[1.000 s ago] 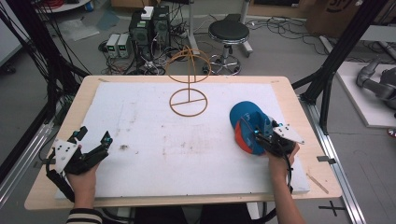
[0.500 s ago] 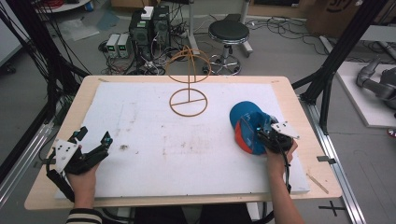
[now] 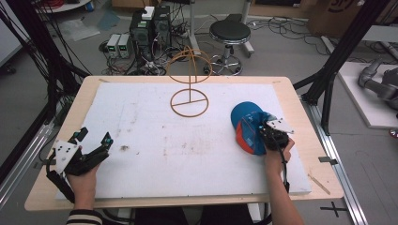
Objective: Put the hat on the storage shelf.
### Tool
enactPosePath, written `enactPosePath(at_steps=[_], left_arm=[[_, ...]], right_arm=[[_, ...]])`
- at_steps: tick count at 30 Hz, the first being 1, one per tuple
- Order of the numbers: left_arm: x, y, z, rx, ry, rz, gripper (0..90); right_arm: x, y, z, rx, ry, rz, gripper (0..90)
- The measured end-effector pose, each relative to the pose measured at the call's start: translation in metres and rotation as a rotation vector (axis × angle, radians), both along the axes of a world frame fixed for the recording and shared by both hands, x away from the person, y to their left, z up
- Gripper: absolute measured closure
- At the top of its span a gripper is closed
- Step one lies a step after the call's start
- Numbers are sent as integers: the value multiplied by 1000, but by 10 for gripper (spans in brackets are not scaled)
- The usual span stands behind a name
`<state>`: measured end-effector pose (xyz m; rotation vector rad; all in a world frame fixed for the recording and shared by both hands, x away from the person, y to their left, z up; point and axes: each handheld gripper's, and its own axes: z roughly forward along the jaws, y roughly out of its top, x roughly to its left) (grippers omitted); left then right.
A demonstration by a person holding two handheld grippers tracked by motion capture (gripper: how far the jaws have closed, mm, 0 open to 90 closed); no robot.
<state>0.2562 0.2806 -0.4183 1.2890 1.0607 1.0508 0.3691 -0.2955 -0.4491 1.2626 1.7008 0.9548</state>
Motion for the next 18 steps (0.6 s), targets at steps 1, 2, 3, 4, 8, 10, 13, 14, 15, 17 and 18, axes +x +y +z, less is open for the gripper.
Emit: enactPosePath(at_steps=[1,2,3,4,8,10,13,14,15,17,18], left_arm=[[0,0,0,0,0,0,206],[0,0,0,0,0,0,206],[0,0,0,1,1,0,206],[0,0,0,1,1,0,206],[0,0,0,0,-1,-1,208],[0,0,0,1,-1,0,208],[0,-1,0,2,0,1,208],[0,-1,0,5,2,0,208],[0,-1,0,7,2,-1,208],[0,-1,0,7,1,0,208],[0,-1,0,7,2,0,208]], right_arm=[[-2,-1,2,21,-1,13,896],[-2,-1,2,21,-1,13,896],[-2,-3,3,27,-5,21,898],[-2,-4,3,40,-2,30,899],[-6,-11,12,175,-39,52,900],[-8,-14,16,223,-63,67,900],[-11,-17,23,278,-82,80,900],[-12,-18,26,299,-93,88,900],[-13,-20,29,312,-100,93,900],[-15,-21,34,335,-116,102,900],[-16,-21,36,342,-120,109,900]])
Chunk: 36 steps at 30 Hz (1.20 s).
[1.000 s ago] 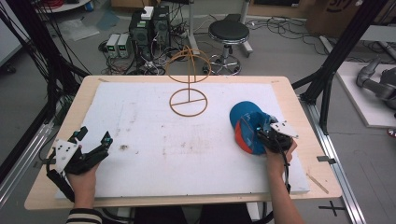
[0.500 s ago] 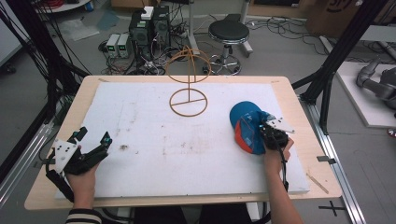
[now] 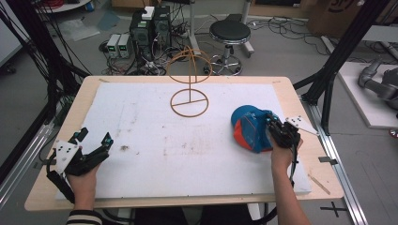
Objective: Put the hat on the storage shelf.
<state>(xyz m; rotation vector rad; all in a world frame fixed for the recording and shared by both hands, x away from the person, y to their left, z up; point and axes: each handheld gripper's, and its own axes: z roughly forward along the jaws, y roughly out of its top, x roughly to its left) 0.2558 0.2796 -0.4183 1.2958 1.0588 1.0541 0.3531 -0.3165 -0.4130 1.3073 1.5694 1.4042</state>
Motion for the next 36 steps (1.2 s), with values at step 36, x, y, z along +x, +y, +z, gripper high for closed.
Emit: enactPosePath(at_steps=[36], left_arm=[[1,-1,0,-15,-10,-2,207]], right_arm=[[1,29,150,112,-270,83,900]])
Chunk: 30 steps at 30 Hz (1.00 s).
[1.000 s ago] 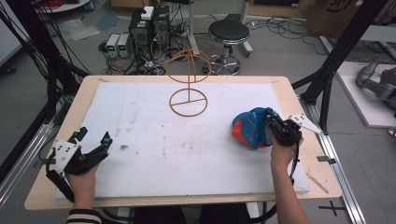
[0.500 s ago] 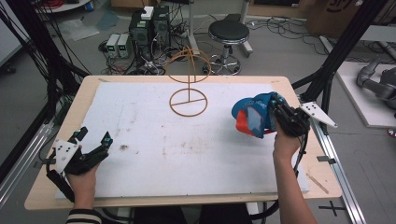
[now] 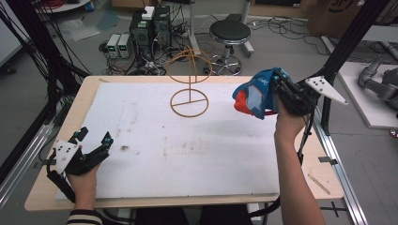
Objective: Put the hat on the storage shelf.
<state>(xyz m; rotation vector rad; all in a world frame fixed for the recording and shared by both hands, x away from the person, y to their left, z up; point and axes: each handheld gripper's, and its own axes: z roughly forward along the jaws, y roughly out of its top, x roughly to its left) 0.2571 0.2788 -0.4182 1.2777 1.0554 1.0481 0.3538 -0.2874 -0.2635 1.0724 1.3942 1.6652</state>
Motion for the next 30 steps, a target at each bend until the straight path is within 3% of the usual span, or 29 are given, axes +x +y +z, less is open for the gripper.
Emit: enactPosePath(at_steps=[1,10,22,30], left_arm=[[0,0,0,1,-1,1,205],[-1,3,-1,-6,-12,1,206],[-3,5,-2,-14,-13,4,207],[-6,10,-4,-15,-5,25,206]], right_arm=[[4,2,10,11,-13,-3,900],[20,17,50,29,-42,-5,900],[39,50,82,41,-82,26,900],[68,80,104,90,-95,86,900]])
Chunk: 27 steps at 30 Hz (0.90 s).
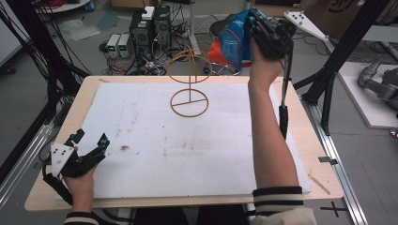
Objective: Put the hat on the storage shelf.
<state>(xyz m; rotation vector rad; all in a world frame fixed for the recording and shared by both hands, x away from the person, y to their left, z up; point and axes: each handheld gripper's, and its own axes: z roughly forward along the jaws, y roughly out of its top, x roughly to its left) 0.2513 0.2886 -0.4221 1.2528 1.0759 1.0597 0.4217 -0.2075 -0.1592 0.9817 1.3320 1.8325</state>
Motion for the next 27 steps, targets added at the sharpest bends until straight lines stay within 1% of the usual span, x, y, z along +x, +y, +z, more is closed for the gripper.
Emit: enactPosePath(at_steps=[2,3,4,5,6,7,8,10,13,15,17,21,22,24,27], left_arm=[[-1,0,0,-8,-5,-5,207],[-1,0,0,-3,-1,-10,207],[-1,0,0,-7,-4,-12,207],[-1,-2,1,-6,-4,-20,207],[-2,-3,1,-2,-4,-27,207],[-2,-4,1,3,-4,-32,207],[-3,-6,2,7,-7,-36,207],[-4,-7,2,16,-9,-45,207],[-5,-8,2,23,-8,-53,207],[-6,-8,3,21,-14,-54,207],[-7,-7,3,26,-14,-52,207],[-10,-3,3,16,-15,-37,207],[-11,-1,3,19,-11,-35,207],[-12,0,3,11,-17,-31,207],[-13,3,2,9,-17,-28,207]], right_arm=[[8,8,4,30,-3,22,900],[11,11,5,33,-4,27,900],[15,18,7,30,-1,36,900],[18,21,8,24,-7,40,900],[26,32,9,10,-9,47,900],[29,36,10,4,-9,50,900],[29,36,10,4,-9,50,900],[35,44,11,3,-9,53,900],[43,54,12,11,-11,69,900],[46,59,13,20,-14,81,900],[49,64,14,6,-17,85,900],[55,73,13,-15,-17,91,900],[56,76,12,-23,-17,92,900],[59,81,9,-40,-11,87,900],[65,89,2,-48,7,84,900]])
